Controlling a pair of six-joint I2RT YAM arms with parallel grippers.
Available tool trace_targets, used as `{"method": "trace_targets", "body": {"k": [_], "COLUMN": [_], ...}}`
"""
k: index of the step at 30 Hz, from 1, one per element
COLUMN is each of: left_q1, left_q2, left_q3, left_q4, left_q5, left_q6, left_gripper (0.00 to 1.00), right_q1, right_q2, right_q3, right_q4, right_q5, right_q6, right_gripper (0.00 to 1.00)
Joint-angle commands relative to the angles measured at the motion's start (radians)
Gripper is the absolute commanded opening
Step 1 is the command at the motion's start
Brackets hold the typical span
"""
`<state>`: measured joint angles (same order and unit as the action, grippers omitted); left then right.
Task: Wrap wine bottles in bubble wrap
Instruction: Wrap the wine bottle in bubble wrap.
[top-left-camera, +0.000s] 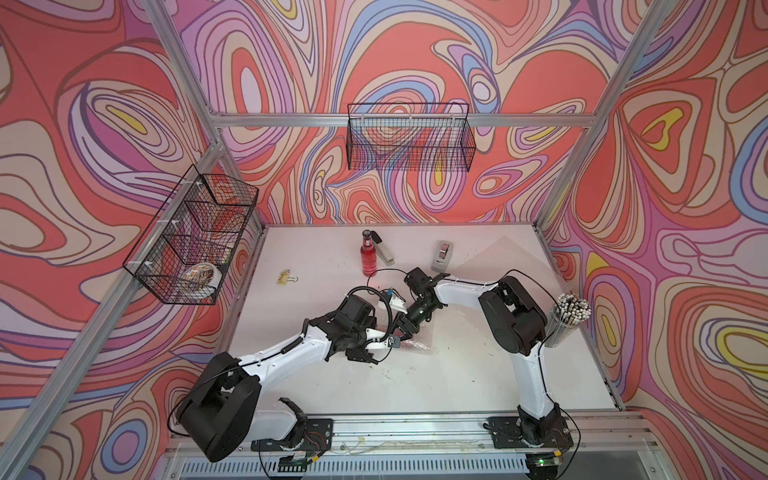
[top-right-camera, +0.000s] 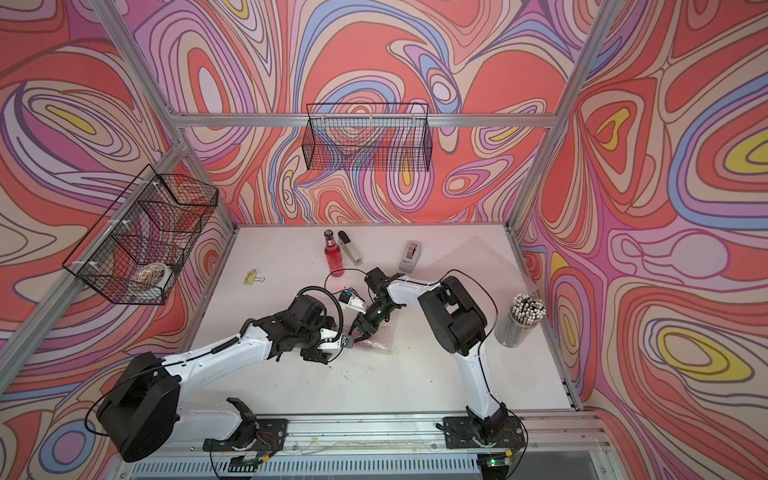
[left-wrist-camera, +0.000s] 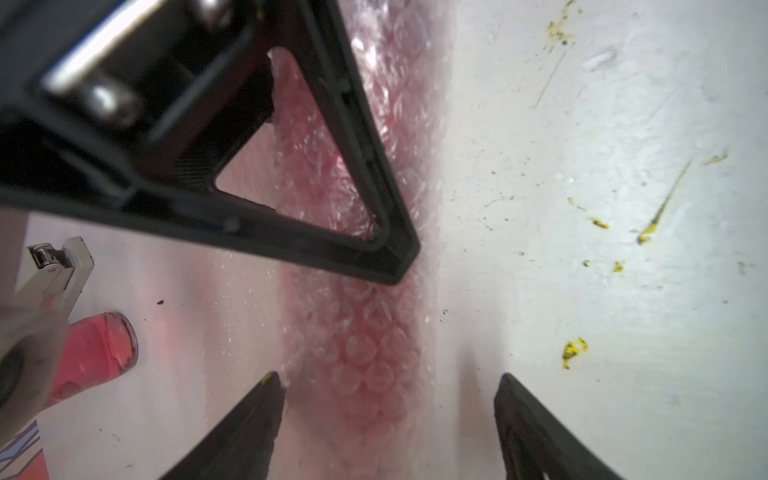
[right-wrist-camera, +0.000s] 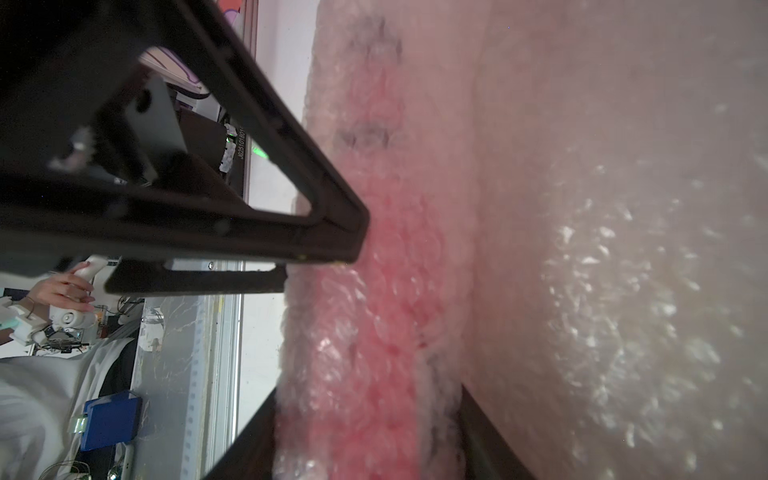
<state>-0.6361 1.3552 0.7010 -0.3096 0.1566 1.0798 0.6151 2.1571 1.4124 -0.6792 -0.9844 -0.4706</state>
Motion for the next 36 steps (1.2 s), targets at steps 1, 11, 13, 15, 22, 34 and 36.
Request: {"method": "trace_targets", "body": {"k": [1, 11, 13, 15, 22, 34, 36], "left_q1": [-0.002, 0.022, 0.027, 0.029, 0.053, 0.089, 0.097], "left_q2": [0.052, 0.134, 0.147, 0.158, 0.235, 0.419, 0.458], "left_q3": [0.032, 0.114, 0.14, 0.165, 0.298, 0.47, 0.516], "left_q4": [0.039, -0.044, -0.106, -0.166, -0.379, -0.552, -0.597], "left_q5": [0.01, 0.061, 0.077, 0.094, 0.186, 0.332, 0.357], "left_q6": [0.048, 0.002, -0.015, -0.034, -0.088, -0.123, -0.124], "left_gripper": [0.77, 0.48, 0.46, 0.45, 0.44, 0.44, 0.44], "right_q1": [0.006, 0.004, 0.001, -0.003, -0.036, -0.09, -0.09], "right_q2": [0.04, -0.037, -0.075, -0.124, -0.276, -0.54, -0.622], "right_q3": [-0.04, -0.096, -0.109, -0.125, -0.173, -0.326, -0.39], "right_q4": [-0.026, 0.04, 0.065, 0.096, 0.093, 0.057, 0.091], "right_q5": [0.038, 0.054, 0.057, 0.067, 0.202, 0.596, 0.617], "right_q6": [0.02, 0.032, 0.049, 0.07, 0.11, 0.073, 0.037], "right_gripper": [0.48, 0.61, 0.69, 0.74, 0.83, 0.83, 0.83]}}
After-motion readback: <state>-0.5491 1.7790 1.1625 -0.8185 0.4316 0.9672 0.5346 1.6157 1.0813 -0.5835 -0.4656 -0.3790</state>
